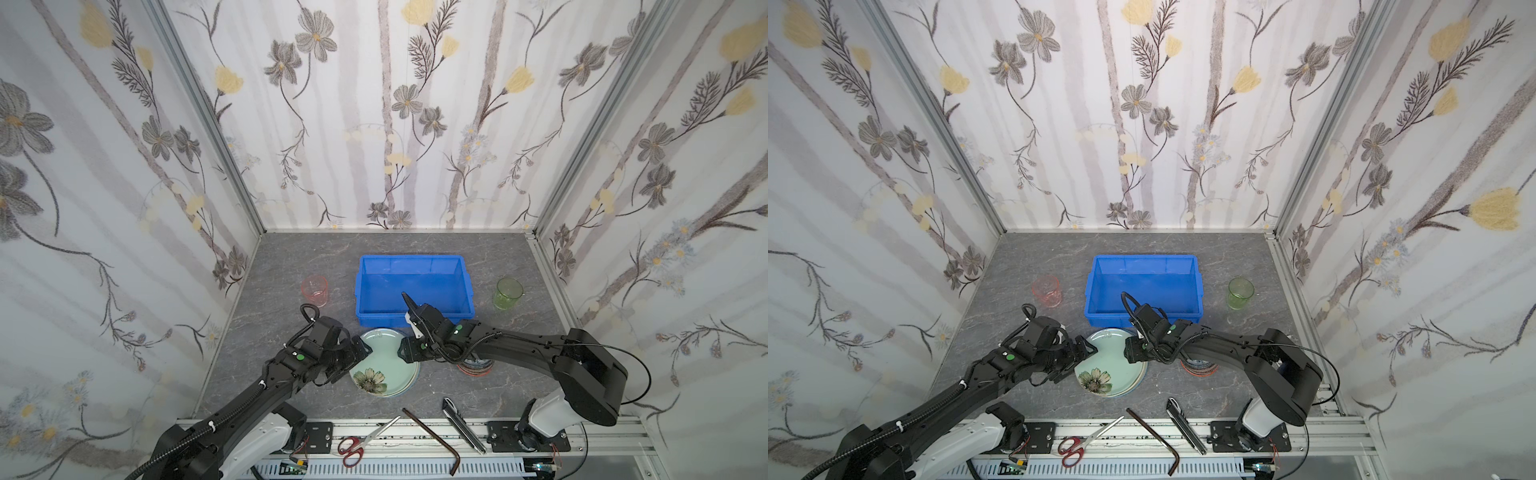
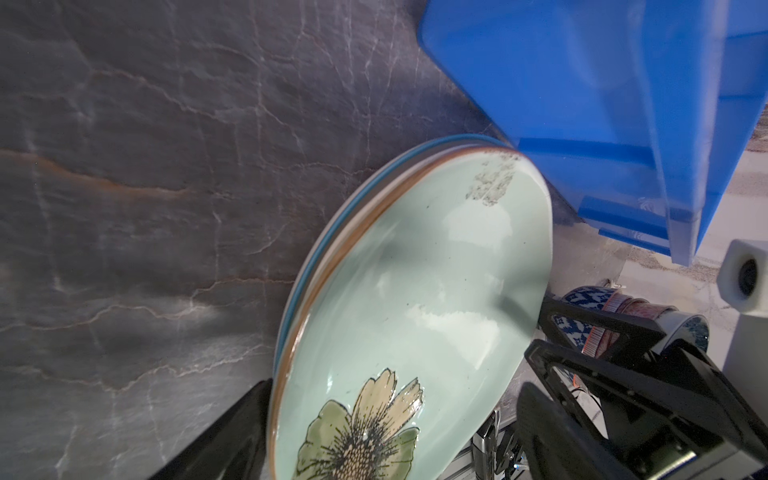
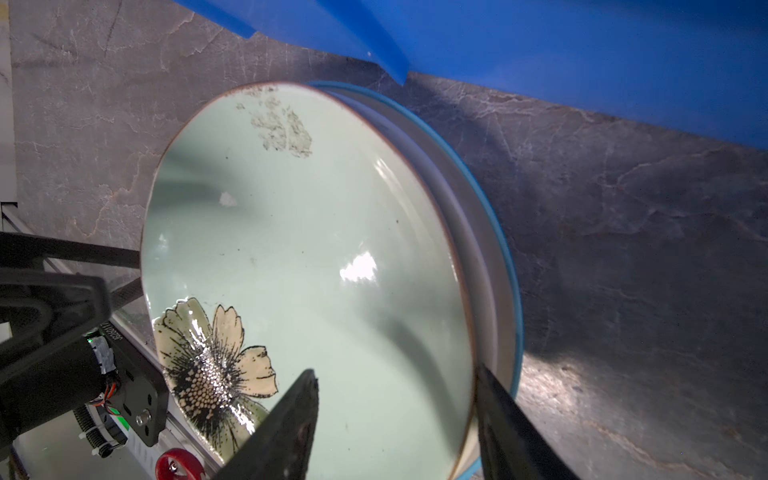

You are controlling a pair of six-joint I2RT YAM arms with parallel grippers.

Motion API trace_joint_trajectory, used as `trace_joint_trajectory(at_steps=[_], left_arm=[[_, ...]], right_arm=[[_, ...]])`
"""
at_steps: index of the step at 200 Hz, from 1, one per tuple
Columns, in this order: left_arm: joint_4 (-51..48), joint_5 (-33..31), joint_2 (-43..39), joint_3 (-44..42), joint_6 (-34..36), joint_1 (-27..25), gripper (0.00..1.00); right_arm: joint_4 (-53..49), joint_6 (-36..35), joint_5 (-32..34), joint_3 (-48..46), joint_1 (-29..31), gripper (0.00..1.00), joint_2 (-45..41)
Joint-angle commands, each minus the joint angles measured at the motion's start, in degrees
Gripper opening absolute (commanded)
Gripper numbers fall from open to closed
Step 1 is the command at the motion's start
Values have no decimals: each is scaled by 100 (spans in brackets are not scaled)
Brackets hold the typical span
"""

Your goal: Place the mixed dishes into the plastic bin

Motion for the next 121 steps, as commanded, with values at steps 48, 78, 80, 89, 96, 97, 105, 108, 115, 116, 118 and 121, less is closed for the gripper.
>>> trace_joint_trajectory(at_steps=[48, 78, 80, 89, 96, 97, 105, 108, 115, 116, 118, 121], left_arm=[[-26, -110, -45, -84, -1, -6, 90], [-43, -136, -80, -110, -10, -6, 89], [-43, -136, -85, -109, -8, -6, 89], [-52, -140, -83, -98, -5, -6, 89], [-52, -143, -82, -98, -1, -11, 88], [-52, -139, -81, -98, -1, -9, 88], [-61, -130, -85, -99, -1, -6, 88], [-66, -134, -89, -100, -1, -6, 88], [-74, -131, -98, -98, -1, -6, 88], [-76, -133, -98, -102, -1, -6, 88], [-78, -141, -105, -99, -1, -6, 88], [-78, -136, -107, -105, -1, -6, 88]], right_arm=[[269, 16, -82, 70, 47, 58, 41], [86, -48, 108, 167, 104, 58, 59], [94, -48, 108, 167, 106, 57, 58], [133, -37, 70, 149, 109, 57, 63], [98, -9, 103, 157, 115, 57, 76], [92, -7, 114, 157, 116, 57, 76], [60, -16, 158, 167, 112, 58, 85], [57, -19, 172, 167, 118, 57, 92], [38, -17, 206, 170, 120, 58, 94], [40, -19, 210, 168, 119, 58, 98], [34, -8, 221, 167, 120, 58, 93], [33, -12, 222, 167, 116, 58, 97]])
